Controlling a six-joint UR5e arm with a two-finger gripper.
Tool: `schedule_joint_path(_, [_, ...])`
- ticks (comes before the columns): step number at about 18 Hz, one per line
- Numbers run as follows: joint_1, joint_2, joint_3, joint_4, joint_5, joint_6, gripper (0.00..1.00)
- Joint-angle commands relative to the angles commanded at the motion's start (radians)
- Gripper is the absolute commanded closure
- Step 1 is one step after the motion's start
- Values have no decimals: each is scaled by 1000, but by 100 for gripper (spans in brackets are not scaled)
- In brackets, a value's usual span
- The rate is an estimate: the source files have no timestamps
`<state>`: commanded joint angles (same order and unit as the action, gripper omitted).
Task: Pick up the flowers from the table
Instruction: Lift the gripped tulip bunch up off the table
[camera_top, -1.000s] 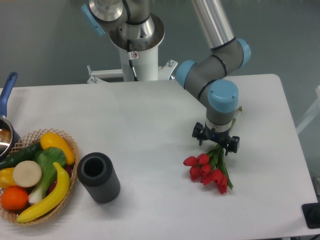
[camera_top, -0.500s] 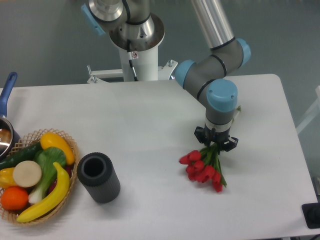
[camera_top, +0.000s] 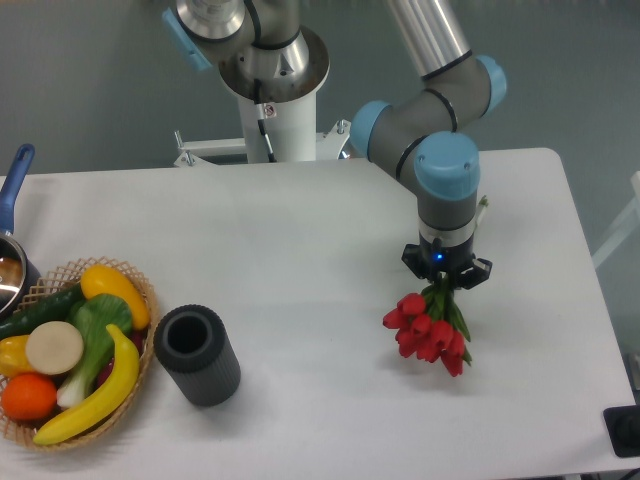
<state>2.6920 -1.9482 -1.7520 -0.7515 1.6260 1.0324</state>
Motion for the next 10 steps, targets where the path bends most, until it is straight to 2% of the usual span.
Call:
schedule_joint_path(6, [-1, -4, 172, -235, -3, -2, 100])
schedule_joint_path(10, [-3, -8, 195, -270, 2, -2, 100])
